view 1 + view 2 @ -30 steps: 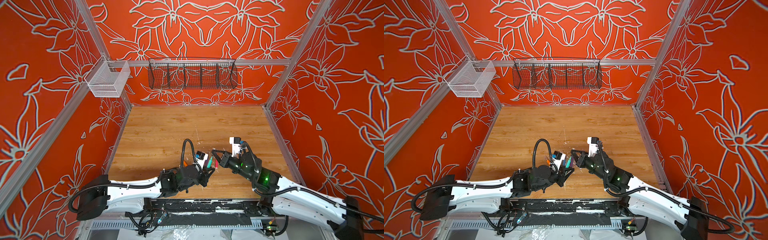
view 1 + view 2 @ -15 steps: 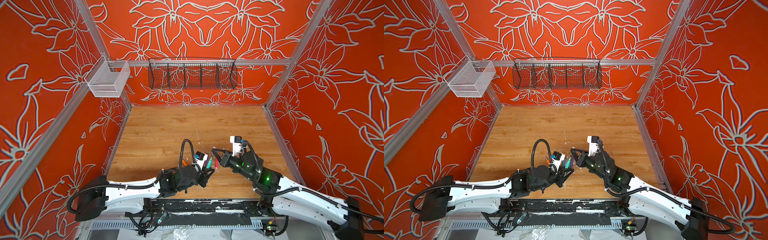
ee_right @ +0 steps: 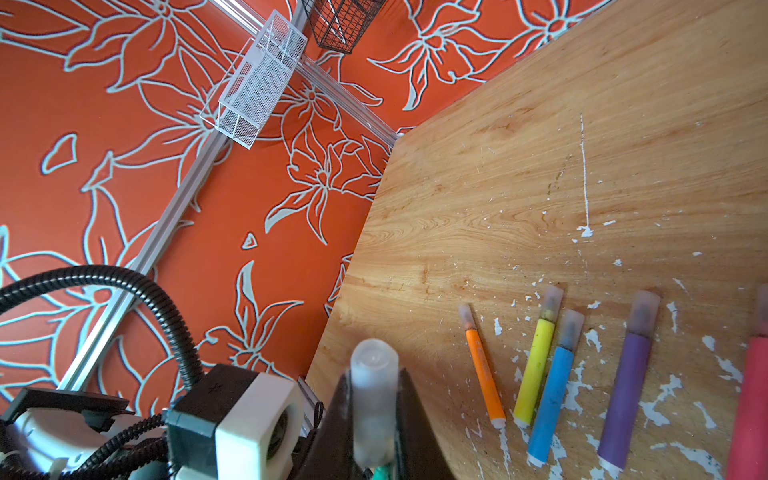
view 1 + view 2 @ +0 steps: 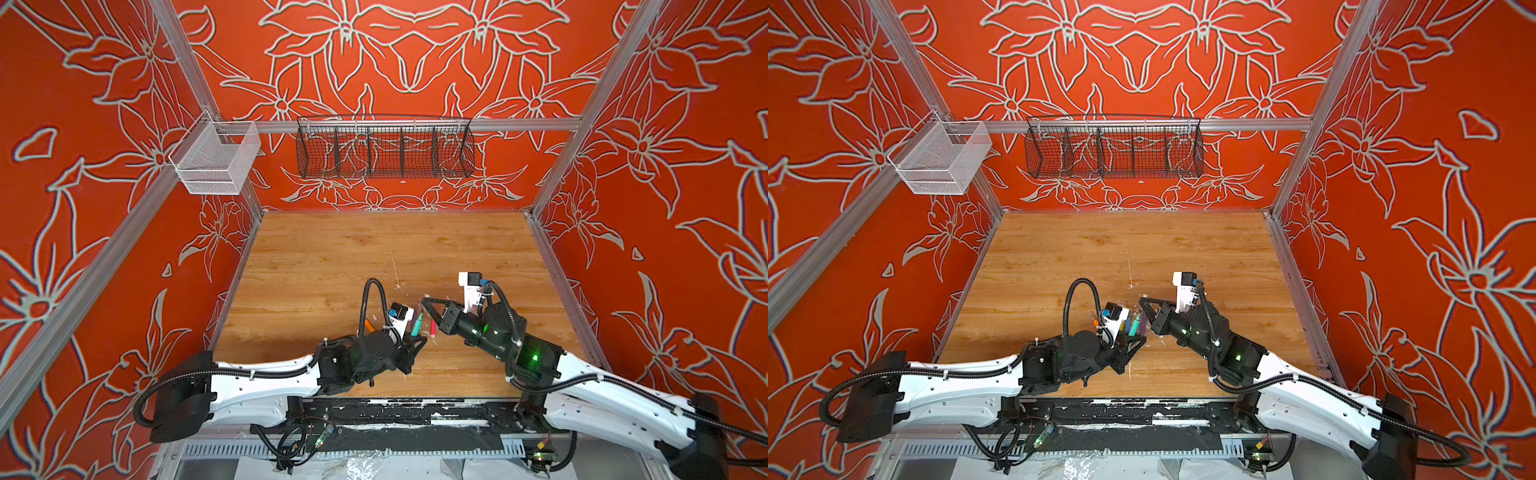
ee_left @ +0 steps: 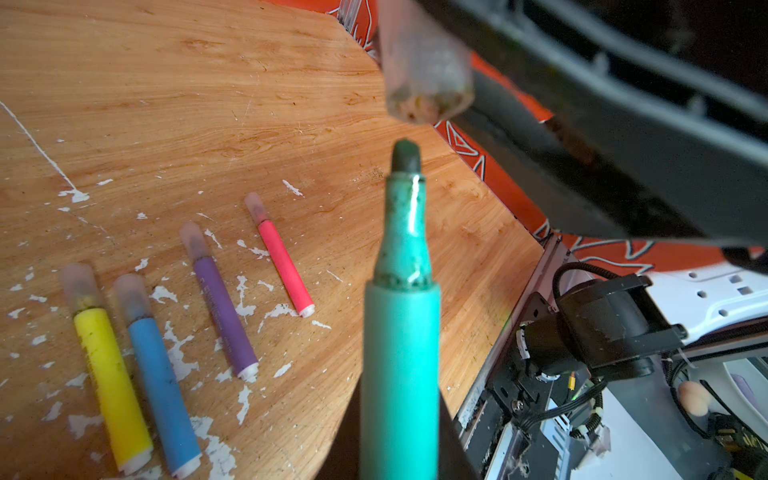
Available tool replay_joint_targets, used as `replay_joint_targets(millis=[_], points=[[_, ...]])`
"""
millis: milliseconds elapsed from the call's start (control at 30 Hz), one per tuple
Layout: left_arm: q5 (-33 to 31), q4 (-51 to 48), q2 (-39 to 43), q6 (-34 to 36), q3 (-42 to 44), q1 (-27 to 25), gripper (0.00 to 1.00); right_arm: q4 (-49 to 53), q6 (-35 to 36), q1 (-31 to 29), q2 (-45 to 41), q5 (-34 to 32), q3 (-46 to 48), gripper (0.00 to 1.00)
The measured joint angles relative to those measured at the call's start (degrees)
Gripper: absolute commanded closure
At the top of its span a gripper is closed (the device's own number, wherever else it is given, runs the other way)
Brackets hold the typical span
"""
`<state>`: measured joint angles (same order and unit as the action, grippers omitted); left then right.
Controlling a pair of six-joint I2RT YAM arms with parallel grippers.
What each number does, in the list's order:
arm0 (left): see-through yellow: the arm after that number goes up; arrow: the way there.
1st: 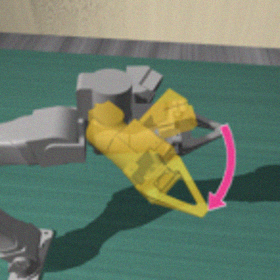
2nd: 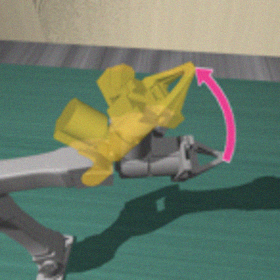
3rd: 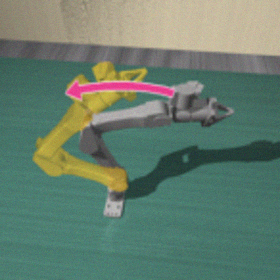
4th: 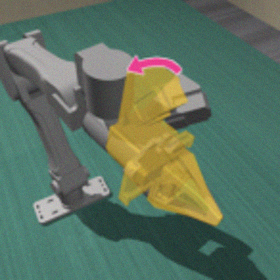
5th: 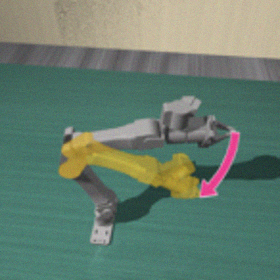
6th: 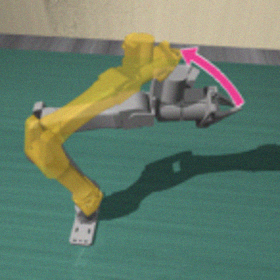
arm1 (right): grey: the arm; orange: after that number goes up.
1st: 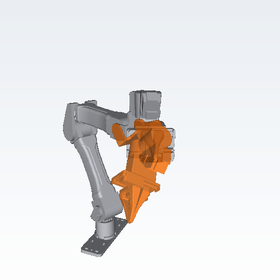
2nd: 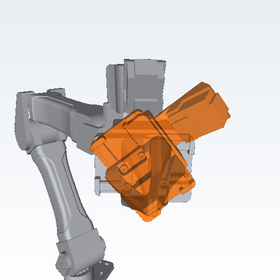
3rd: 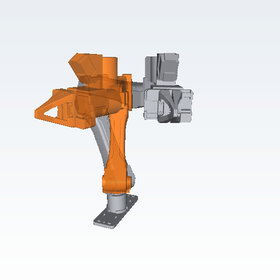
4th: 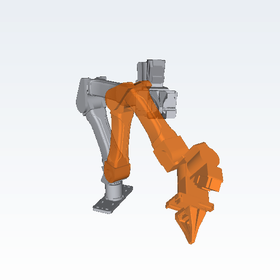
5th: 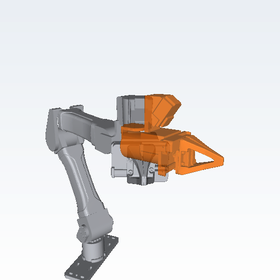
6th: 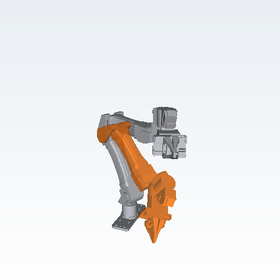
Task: Insert the pens into the pen caps
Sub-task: 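Push the cap down onto the green marker tip with the right gripper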
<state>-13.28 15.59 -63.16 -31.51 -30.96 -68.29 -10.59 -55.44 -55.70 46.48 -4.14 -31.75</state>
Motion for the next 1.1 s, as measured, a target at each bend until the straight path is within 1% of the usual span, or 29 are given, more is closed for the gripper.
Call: replay_joint_targets(millis=[600, 667, 800, 1000, 1100], points=[[-0.74, -0.55, 0.13, 0.11, -0.22, 0.39, 1.00, -2.12, -0.52, -2.19, 0.44, 0.04, 2.51, 1.00], [1.81, -0.07, 0.24, -0.42, -0.22, 1.92, 1.00, -3.96, -0.57, -3.19, 0.61, -1.01, 3.43, 1.00], [9.62, 1.25, 0.81, -1.60, 0.04, 6.14, 1.00, -8.68, -0.96, -4.15, 1.55, -3.78, 5.07, 1.00], [14.34, 1.36, 3.89, -2.05, 0.04, 8.44, 1.00, -14.05, -0.39, -4.76, 2.21, -3.93, 5.31, 1.00], [18.82, 1.88, 5.11, -3.06, 0.24, 10.75, 1.00, -16.81, 0.00, -4.76, 2.67, -3.52, 5.57, 1.00]])
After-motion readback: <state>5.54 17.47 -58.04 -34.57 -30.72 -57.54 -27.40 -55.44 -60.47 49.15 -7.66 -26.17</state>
